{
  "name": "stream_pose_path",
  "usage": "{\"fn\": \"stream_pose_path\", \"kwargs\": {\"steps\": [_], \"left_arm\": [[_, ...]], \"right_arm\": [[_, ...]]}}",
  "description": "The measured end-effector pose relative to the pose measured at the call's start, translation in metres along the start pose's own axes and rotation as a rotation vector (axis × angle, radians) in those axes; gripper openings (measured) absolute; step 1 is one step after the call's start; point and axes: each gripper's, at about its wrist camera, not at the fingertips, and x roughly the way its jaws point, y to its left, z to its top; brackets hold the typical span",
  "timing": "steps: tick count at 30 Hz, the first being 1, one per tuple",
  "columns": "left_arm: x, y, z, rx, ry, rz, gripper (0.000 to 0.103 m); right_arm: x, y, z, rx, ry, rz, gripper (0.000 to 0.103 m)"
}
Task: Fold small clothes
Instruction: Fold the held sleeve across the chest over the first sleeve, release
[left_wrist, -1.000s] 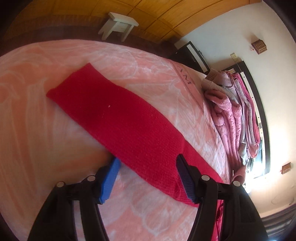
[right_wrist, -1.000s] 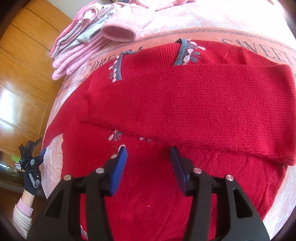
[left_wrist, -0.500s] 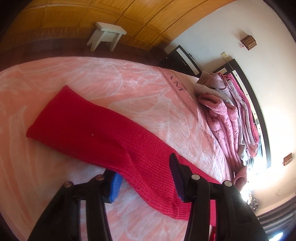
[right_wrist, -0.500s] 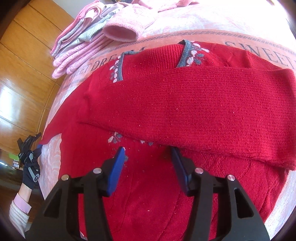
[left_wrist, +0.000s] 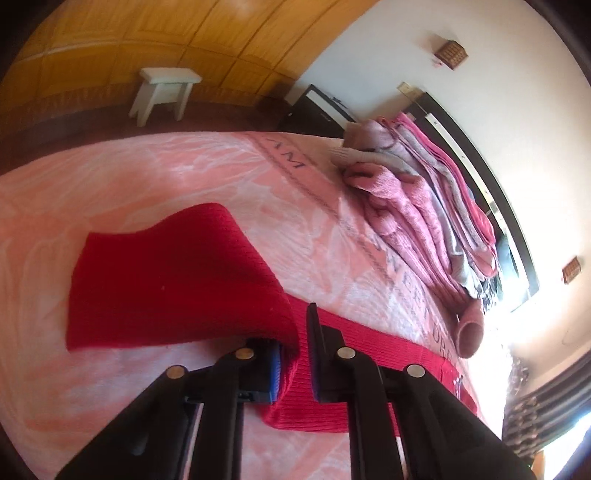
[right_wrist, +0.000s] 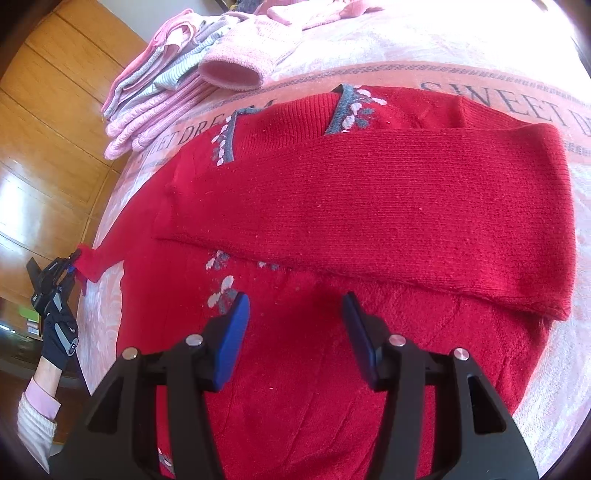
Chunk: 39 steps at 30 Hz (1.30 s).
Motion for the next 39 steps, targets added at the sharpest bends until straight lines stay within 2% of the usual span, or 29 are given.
{"fn": "stream_pose_path", "kwargs": {"steps": [7, 12, 16, 21, 25, 27, 29, 32, 35, 39], "left_arm": [[0.016, -0.118, -0.040, 0.219, 0.049, -0.169, 0.006], [0.029, -0.195, -0.080, 0.280, 0.109, -0.331, 0.006], [0.036, -0.245, -0.115, 0.342, 0.152, -0.419, 0.006], [0.050, -0.289, -0.159, 0.360, 0.215, -0.502, 0.006], [0.064, -0.312, -0.192, 0.361, 0.279, -0.537, 0.006], [0.078, -0.317, -0.207, 0.371, 0.332, -0.528, 0.007], [0.097, -0.316, -0.227, 0.371, 0.436, -0.501, 0.014], [0.118, -0.307, -0.254, 0.352, 0.598, -0.468, 0.017], [0.114, -0.294, -0.256, 0.352, 0.650, -0.484, 0.017], [0.080, -0.276, -0.231, 0.359, 0.662, -0.523, 0.020]], "right_arm": [[-0.014, -0.023, 0.000, 0.053, -0.025, -0.007, 0.053], [-0.023, -0.037, 0.000, 0.078, -0.040, -0.008, 0.053], [-0.028, -0.044, 0.000, 0.091, -0.046, -0.008, 0.053], [-0.035, -0.054, -0.002, 0.103, -0.058, -0.008, 0.053], [-0.040, -0.060, -0.002, 0.109, -0.070, -0.010, 0.053], [-0.041, -0.063, -0.002, 0.114, -0.070, -0.010, 0.053], [-0.041, -0.066, -0.002, 0.122, -0.068, -0.009, 0.053], [-0.040, -0.068, -0.003, 0.129, -0.062, -0.008, 0.054], [-0.039, -0.064, 0.000, 0.138, -0.059, 0.008, 0.054], [-0.037, -0.043, 0.009, 0.124, -0.052, 0.057, 0.055]]}}
